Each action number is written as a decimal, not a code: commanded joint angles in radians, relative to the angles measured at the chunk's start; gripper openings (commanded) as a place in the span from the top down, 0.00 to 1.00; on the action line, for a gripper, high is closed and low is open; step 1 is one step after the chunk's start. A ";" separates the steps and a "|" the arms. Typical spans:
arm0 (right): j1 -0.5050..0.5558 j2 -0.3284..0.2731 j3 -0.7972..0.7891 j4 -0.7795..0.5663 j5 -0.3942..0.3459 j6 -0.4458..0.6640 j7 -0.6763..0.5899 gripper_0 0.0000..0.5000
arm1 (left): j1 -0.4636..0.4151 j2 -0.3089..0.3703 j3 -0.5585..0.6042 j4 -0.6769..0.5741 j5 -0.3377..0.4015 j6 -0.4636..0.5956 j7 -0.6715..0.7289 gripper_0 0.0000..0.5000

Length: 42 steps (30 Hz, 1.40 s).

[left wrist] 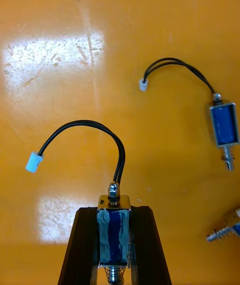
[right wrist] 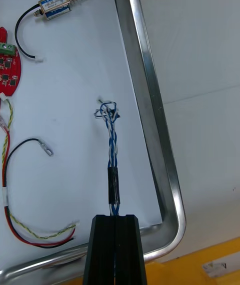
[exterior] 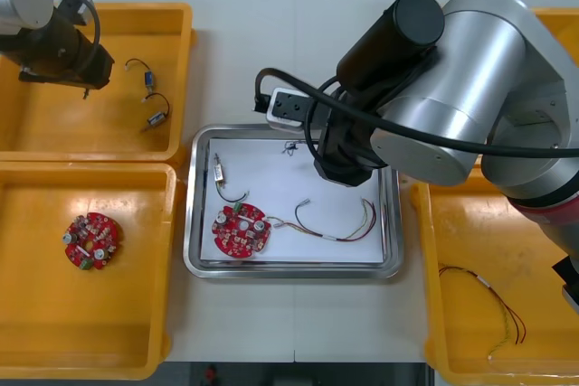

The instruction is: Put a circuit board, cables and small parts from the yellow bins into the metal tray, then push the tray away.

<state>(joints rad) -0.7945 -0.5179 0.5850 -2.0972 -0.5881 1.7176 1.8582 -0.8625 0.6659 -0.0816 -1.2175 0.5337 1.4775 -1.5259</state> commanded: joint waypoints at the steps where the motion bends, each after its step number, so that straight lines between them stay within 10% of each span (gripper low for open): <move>1: 0.001 -0.017 0.058 0.037 0.042 -0.066 0.058 1.00 | -0.007 -0.017 0.028 -0.135 -0.032 0.083 0.093 1.00; 18: 0.005 -0.087 0.213 0.167 0.094 -0.243 0.145 1.00 | 0.076 -0.129 0.083 -0.484 -0.135 0.376 0.168 1.00; 37: 0.005 -0.159 0.289 0.260 0.103 -0.412 0.161 1.00 | 0.138 -0.172 0.105 -0.680 -0.138 0.442 0.242 1.00; 38: 0.005 -0.159 0.292 0.260 0.103 -0.412 0.159 0.97 | 0.148 -0.172 0.105 -0.691 -0.138 0.442 0.245 1.00; 41: 0.005 -0.159 0.292 0.260 0.103 -0.411 0.162 0.01 | 0.160 -0.172 0.106 -0.705 -0.138 0.442 0.251 1.00; 42: 0.005 -0.159 0.292 0.258 0.103 -0.408 0.161 0.00 | 0.160 -0.172 0.106 -0.706 -0.138 0.442 0.254 1.00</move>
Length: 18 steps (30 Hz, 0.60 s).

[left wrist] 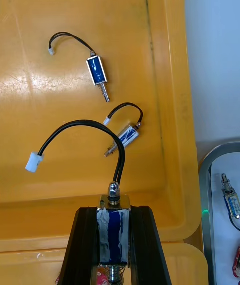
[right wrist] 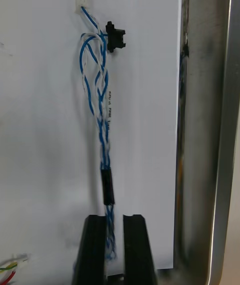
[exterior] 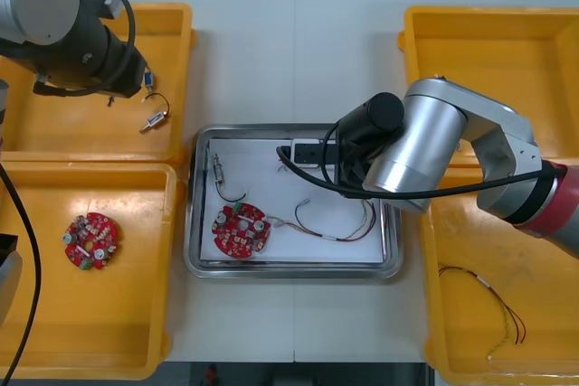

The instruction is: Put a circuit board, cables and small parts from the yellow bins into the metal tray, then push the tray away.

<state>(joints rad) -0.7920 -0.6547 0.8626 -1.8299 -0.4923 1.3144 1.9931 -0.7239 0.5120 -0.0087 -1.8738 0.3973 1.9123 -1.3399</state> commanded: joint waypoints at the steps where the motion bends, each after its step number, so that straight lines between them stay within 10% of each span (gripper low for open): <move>1: 0.002 -0.022 0.015 -0.009 0.008 -0.004 0.026 0.00 | 0.021 -0.018 0.033 -0.050 -0.002 0.008 0.068 1.00; 8: 0.002 -0.020 -0.005 -0.048 0.006 0.031 0.018 0.00 | 0.021 -0.017 0.036 -0.050 0.002 0.008 0.077 1.00; 18: 0.002 0.070 -0.220 -0.209 0.001 0.473 -0.028 0.00 | 0.021 -0.018 0.036 -0.059 0.012 0.008 0.091 1.00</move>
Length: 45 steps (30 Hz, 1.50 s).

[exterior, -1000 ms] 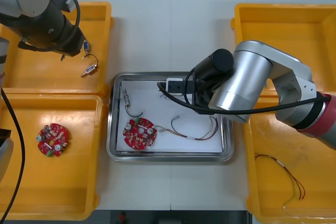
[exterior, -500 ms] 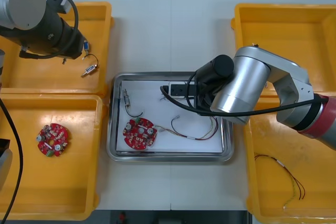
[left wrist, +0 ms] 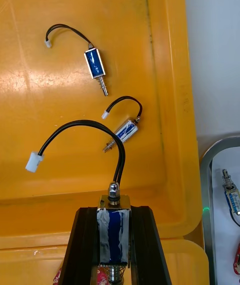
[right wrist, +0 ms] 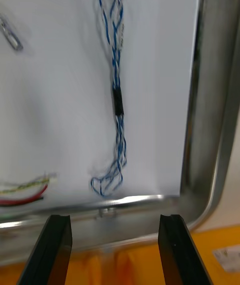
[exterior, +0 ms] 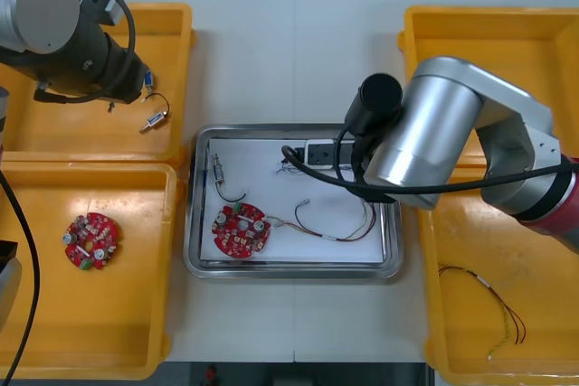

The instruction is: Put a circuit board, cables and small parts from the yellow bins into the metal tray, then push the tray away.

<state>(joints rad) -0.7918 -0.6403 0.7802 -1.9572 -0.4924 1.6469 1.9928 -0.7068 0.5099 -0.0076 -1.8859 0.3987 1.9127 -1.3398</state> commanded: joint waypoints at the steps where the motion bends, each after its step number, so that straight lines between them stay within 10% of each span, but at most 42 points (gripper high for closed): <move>1: 0.002 0.062 -0.151 -0.088 0.000 0.168 -0.037 0.00 | 0.004 -0.014 0.034 -0.047 0.011 0.007 0.093 1.00; 11: 0.040 0.100 -0.412 -0.263 -0.078 0.273 -0.319 0.00 | 0.001 -0.016 -0.023 -0.078 0.029 0.007 0.182 1.00; 27: 0.338 -0.131 -0.839 -0.371 -0.402 0.273 -0.753 0.00 | -0.059 -0.111 -0.287 -0.104 -0.006 0.007 0.444 1.00; 45: 0.542 -0.180 -1.064 -0.304 -0.362 0.273 -0.767 0.00 | -0.059 -0.197 -0.571 0.082 -0.116 -0.179 0.538 1.00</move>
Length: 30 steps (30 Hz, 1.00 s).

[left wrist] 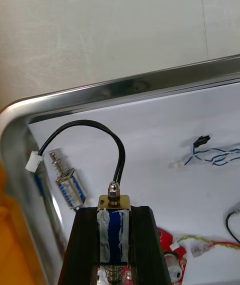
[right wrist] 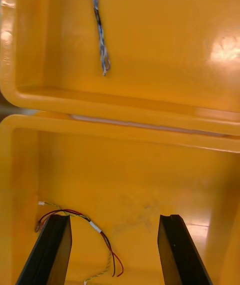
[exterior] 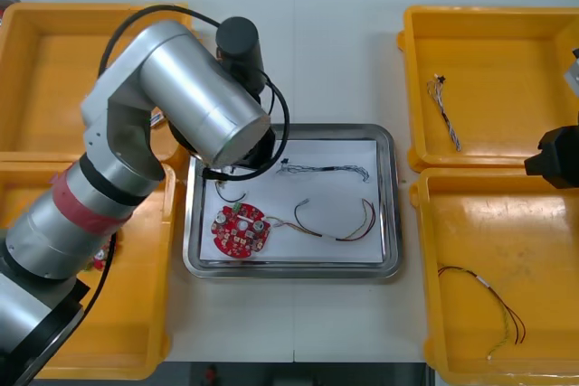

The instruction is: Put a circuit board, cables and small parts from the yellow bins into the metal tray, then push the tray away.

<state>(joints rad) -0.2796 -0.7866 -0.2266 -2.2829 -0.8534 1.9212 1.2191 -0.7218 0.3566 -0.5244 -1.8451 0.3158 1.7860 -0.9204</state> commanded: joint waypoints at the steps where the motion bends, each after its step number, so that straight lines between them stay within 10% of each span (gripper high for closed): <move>1: 0.031 -0.034 -0.062 0.026 -0.001 -0.001 0.007 0.00 | -0.044 -0.047 -0.060 0.050 -0.038 -0.062 0.121 1.00; 22: 0.119 -0.034 -0.083 0.052 0.028 -0.001 0.014 0.00 | -0.019 -0.067 -0.169 0.175 -0.129 -0.211 0.192 0.98; 27: 0.119 -0.034 -0.085 0.056 0.028 -0.001 0.014 0.00 | -0.011 -0.061 -0.169 0.175 -0.142 -0.224 0.198 0.00; 30: 0.119 -0.034 -0.085 0.056 0.025 -0.001 0.014 0.00 | -0.011 -0.061 -0.157 0.167 -0.144 -0.218 0.201 0.00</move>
<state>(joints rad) -0.1748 -0.7866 -0.2794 -2.2216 -0.8332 1.9212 1.2192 -0.7219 0.3173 -0.6795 -1.6578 0.1858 1.5729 -0.8153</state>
